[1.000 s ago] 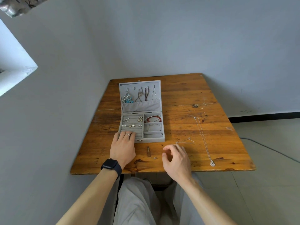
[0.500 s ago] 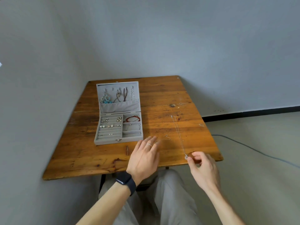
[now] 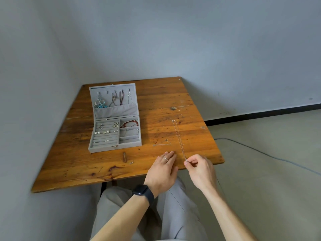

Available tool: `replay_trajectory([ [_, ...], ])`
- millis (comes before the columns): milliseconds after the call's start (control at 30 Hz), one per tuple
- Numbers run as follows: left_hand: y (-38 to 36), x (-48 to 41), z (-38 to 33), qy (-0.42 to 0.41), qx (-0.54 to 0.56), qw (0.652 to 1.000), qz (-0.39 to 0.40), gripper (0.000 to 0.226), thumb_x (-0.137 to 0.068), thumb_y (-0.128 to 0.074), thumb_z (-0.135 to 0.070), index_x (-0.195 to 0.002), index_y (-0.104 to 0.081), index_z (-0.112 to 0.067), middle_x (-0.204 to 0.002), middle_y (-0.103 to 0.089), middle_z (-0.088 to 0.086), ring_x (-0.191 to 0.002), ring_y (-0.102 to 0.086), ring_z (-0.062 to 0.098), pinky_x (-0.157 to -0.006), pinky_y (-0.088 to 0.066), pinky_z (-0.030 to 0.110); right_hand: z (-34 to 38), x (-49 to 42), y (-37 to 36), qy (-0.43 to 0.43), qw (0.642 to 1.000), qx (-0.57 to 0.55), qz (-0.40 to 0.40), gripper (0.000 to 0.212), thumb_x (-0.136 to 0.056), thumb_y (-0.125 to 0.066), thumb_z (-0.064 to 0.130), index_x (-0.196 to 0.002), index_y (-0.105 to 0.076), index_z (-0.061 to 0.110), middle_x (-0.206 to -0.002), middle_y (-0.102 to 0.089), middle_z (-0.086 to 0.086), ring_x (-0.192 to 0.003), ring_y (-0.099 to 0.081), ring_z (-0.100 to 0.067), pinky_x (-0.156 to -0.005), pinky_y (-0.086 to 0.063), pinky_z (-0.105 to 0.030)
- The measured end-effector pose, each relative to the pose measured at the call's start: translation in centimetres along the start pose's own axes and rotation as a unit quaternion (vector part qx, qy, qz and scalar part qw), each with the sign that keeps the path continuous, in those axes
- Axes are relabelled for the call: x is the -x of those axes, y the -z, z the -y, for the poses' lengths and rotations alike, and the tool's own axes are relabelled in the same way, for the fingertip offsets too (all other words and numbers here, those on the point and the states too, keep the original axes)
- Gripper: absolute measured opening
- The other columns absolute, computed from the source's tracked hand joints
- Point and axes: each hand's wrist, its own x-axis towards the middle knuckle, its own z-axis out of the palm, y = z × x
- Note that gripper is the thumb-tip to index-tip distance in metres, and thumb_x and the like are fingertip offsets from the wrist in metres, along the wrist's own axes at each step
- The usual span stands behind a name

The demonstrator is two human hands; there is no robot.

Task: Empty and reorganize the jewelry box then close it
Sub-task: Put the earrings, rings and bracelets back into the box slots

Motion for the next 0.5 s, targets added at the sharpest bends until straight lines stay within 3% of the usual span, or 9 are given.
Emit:
replay_trajectory([
  [67,1.0,-0.2,-0.8,0.057,0.019,0.998,-0.035,0.04,-0.099,-0.041,-0.044,-0.131,-0.058,-0.027,-0.126,-0.061,-0.002,-0.113,-0.056,0.02,-0.086,-0.053,0.033,-0.2,0.0,0.8,-0.042,0.997,-0.054,0.028,0.008,-0.088,-0.071,0.036,-0.085,-0.066,0.031,-0.084,-0.068,0.018,-0.084,-0.063,-0.006,-0.066,-0.044,-0.023],
  [100,1.4,-0.5,-1.3,0.097,0.052,0.993,-0.03,0.035,-0.097,-0.043,-0.047,-0.117,-0.064,-0.028,-0.108,-0.067,-0.003,-0.094,-0.062,0.019,-0.069,-0.052,0.029,-0.3,0.2,1.2,-0.064,0.994,-0.084,0.04,0.009,-0.087,-0.072,0.038,-0.085,-0.066,0.031,-0.083,-0.069,0.02,-0.081,-0.064,-0.002,-0.064,-0.043,-0.02],
  [167,1.7,-1.4,-2.2,0.188,0.185,0.963,0.048,0.036,-0.095,-0.048,-0.051,-0.097,-0.07,-0.023,-0.086,-0.073,-0.005,-0.066,-0.059,0.014,-0.052,-0.043,0.023,-0.8,0.7,2.1,-0.091,0.985,-0.138,0.05,0.01,-0.085,-0.075,0.038,-0.085,-0.069,0.03,-0.082,-0.071,0.019,-0.079,-0.065,0.003,-0.063,-0.043,-0.016],
  [233,1.7,-1.9,-3.3,0.261,0.334,0.893,0.149,0.038,-0.094,-0.054,-0.051,-0.093,-0.073,-0.018,-0.08,-0.077,-0.005,-0.048,-0.046,0.008,-0.044,-0.035,0.019,-1.4,1.5,2.8,-0.104,0.976,-0.182,0.056,0.01,-0.083,-0.077,0.036,-0.085,-0.071,0.028,-0.08,-0.073,0.016,-0.076,-0.066,0.001,-0.064,-0.044,-0.017],
  [333,1.0,-1.7,-4.7,0.312,0.463,0.805,0.201,0.038,-0.092,-0.061,-0.048,-0.099,-0.073,-0.013,-0.084,-0.078,-0.003,-0.044,-0.034,0.009,-0.04,-0.027,0.018,-2.3,3.1,3.8,-0.111,0.966,-0.223,0.072,0.011,-0.081,-0.079,0.034,-0.085,-0.072,0.026,-0.078,-0.074,0.014,-0.071,-0.067,0.0,-0.066,-0.047,-0.018],
  [500,-0.8,-1.9,-6.1,0.364,0.552,0.736,0.147,0.024,-0.087,-0.074,-0.031,-0.099,-0.076,-0.01,-0.09,-0.078,0.001,-0.05,-0.03,0.01,-0.042,-0.024,0.019,-4.4,5.8,4.6,-0.125,0.961,-0.238,0.072,0.012,-0.08,-0.08,0.032,-0.083,-0.071,0.025,-0.078,-0.074,0.014,-0.072,-0.068,0.0,-0.062,-0.047,-0.011],
])
